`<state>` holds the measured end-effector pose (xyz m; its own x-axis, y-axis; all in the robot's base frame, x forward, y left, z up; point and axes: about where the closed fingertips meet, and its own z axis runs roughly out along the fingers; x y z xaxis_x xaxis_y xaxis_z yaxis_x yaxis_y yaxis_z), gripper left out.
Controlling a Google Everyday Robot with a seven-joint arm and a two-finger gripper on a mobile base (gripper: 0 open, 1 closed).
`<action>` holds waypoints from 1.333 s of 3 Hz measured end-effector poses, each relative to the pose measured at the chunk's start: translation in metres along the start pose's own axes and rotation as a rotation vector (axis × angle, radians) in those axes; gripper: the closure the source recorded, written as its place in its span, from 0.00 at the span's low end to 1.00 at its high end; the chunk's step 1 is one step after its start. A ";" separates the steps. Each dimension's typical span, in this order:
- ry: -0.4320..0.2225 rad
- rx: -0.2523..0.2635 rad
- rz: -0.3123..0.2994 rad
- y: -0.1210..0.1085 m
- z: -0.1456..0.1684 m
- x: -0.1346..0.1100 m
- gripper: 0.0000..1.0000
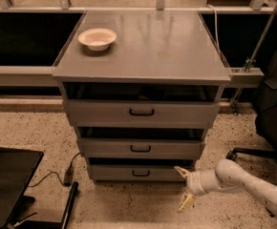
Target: Open bottom drawer
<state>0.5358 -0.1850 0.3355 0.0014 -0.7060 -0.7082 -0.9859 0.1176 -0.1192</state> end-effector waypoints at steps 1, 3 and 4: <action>0.000 0.000 0.000 0.000 0.000 0.000 0.00; 0.041 0.075 0.037 -0.027 0.059 0.062 0.00; 0.007 0.192 0.025 -0.046 0.085 0.084 0.00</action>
Offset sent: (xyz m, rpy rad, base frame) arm 0.0324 -0.0126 -0.0924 -0.0775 0.0463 -0.0628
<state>0.5960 -0.1902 0.2222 -0.0247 -0.7059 -0.7079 -0.9354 0.2662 -0.2328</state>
